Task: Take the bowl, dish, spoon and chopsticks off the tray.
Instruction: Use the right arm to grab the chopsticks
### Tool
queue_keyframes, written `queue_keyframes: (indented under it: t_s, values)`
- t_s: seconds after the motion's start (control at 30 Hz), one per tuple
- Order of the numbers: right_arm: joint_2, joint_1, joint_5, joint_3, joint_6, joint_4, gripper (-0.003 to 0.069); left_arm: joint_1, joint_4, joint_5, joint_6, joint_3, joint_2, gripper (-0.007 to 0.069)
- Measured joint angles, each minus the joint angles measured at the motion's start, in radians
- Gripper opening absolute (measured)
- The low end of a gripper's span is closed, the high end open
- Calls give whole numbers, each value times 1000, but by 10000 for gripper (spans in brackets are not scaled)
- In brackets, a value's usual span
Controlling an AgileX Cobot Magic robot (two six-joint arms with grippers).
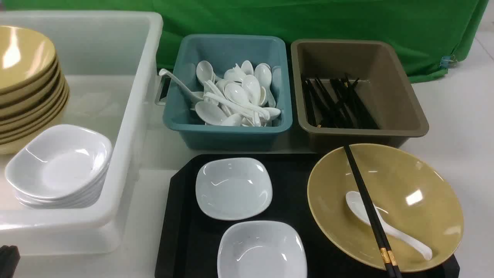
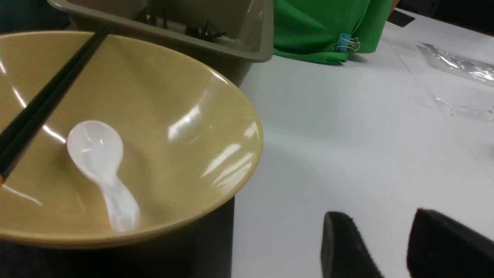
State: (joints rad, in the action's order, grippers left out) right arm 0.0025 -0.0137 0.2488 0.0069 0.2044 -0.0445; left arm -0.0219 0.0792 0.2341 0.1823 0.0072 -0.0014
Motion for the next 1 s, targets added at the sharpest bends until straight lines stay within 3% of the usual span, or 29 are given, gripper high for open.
queue_keyframes:
  t_s: [0.37,0.53,0.6,0.77,0.93,1.0]
  values:
    - [0,0,0,0,0,0,246,0,14,-47,-16,0,0,3]
    - [0,0,0,0,0,0,246,0,312,-234,-168,0,0,3]
    - [0,0,0,0,0,0,246,0,375,-294,-197,0,0,3]
    - [0,0,0,0,0,0,246,0,383,-421,-232,0,0,3]
    - [0,0,-27,0,0,0,246,0,381,-597,-372,0,0,3]
    - [0,0,-34,0,0,0,246,0,332,-747,-465,0,0,3]
